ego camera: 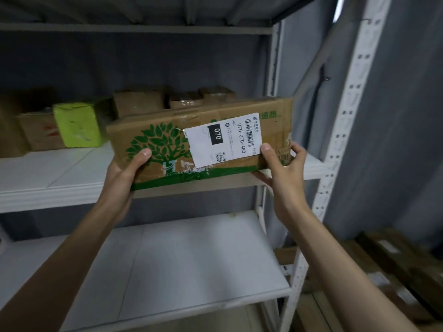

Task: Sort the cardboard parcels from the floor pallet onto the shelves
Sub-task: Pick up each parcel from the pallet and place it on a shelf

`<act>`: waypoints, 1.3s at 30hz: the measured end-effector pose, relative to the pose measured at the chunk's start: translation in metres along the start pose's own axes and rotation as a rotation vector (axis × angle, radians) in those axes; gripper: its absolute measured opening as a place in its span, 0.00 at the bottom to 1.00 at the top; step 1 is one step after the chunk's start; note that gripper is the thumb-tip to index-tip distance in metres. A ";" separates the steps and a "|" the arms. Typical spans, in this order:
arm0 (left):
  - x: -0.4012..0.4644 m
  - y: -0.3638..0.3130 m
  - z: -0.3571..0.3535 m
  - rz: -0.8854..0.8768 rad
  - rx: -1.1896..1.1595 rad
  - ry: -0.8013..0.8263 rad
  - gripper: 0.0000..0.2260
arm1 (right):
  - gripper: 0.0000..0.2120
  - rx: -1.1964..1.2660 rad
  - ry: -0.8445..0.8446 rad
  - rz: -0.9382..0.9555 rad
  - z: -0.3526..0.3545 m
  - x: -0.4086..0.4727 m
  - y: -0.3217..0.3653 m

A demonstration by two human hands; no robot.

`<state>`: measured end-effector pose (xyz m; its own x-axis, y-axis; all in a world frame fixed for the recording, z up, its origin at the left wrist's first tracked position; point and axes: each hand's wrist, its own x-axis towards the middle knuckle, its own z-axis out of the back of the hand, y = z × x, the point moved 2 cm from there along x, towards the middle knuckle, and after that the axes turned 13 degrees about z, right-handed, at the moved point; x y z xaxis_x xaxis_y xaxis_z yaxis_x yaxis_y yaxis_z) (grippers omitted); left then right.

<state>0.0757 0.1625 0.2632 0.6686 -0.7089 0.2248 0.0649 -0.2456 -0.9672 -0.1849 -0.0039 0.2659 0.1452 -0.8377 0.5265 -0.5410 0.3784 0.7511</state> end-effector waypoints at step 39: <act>-0.256 0.059 -0.473 0.219 -0.105 0.684 0.37 | 0.28 -0.509 -0.611 0.149 0.462 -0.163 0.288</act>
<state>-0.4416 0.0168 0.2045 0.0425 -0.9956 0.0838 -0.1123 -0.0881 -0.9898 -0.7470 0.0598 0.2126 -0.4565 -0.7757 0.4358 -0.0539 0.5130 0.8567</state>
